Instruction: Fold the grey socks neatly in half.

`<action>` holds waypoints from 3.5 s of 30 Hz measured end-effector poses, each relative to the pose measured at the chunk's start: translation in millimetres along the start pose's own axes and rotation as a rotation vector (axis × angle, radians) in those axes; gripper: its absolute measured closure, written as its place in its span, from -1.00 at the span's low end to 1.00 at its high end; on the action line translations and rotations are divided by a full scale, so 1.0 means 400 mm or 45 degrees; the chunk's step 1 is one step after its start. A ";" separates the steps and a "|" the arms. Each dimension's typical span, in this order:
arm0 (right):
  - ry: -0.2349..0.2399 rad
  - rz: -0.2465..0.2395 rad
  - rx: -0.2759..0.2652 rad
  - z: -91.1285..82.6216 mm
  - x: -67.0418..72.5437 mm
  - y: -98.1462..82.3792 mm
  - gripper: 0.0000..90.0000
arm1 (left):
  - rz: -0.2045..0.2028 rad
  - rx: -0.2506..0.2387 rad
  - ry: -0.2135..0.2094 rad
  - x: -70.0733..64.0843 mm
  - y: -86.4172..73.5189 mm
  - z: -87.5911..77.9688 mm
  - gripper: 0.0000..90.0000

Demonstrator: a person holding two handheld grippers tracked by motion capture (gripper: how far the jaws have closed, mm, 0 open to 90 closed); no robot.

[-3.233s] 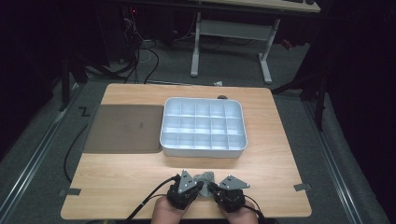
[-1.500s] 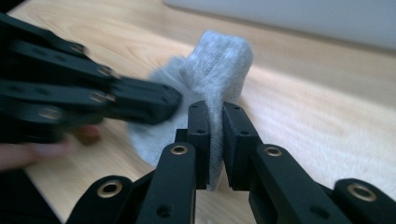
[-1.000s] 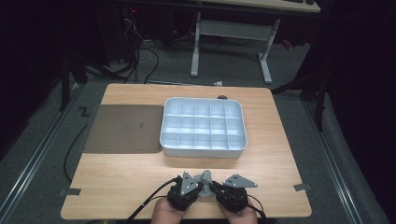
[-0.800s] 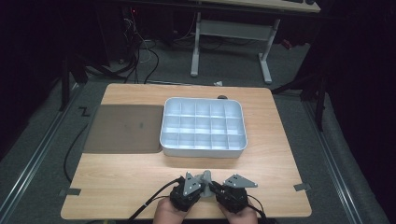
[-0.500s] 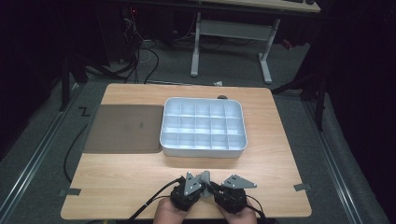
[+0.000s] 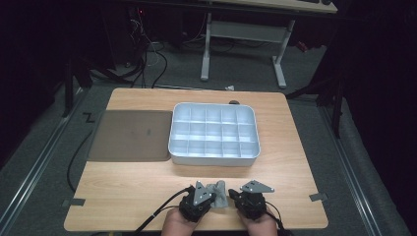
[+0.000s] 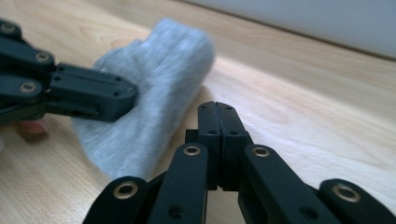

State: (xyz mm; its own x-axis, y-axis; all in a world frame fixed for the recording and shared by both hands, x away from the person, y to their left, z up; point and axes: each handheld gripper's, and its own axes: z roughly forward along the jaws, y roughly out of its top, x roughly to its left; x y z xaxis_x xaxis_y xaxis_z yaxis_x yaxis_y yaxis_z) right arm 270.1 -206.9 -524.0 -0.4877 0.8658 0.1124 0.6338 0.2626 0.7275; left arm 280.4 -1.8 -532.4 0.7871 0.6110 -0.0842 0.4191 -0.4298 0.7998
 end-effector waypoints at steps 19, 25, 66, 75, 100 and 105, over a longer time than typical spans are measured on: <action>0.074 -0.058 -0.074 -0.005 0.064 0.006 1.00 | -0.032 -0.019 -0.019 0.005 -0.001 -0.003 0.94; 0.037 -0.056 -0.071 -0.007 0.055 0.005 1.00 | -0.051 -0.080 -0.045 0.015 0.004 -0.027 0.76; 0.051 -0.077 -0.092 -0.017 0.069 0.007 1.00 | -0.151 -0.019 -0.092 0.055 -0.020 -0.054 0.70; 0.043 -0.074 -0.101 -0.022 0.067 0.008 1.00 | -0.119 -0.009 -0.139 0.021 -0.018 -0.043 0.68; 0.076 -0.057 -0.104 -0.020 0.067 0.004 1.00 | -0.092 0.019 -0.221 0.003 -0.016 -0.020 0.63; 0.072 -0.069 -0.094 -0.008 0.070 -0.004 1.00 | -0.085 0.029 -0.242 0.009 -0.022 -0.019 0.57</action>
State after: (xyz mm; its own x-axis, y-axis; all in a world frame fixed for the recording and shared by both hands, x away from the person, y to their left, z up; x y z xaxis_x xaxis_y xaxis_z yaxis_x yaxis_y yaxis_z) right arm 253.5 -184.3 -519.8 -0.5547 0.8250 0.1082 0.5609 0.2747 0.7810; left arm 276.1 9.5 -535.2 0.8277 0.5029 -0.2489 0.4815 -0.4088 0.7753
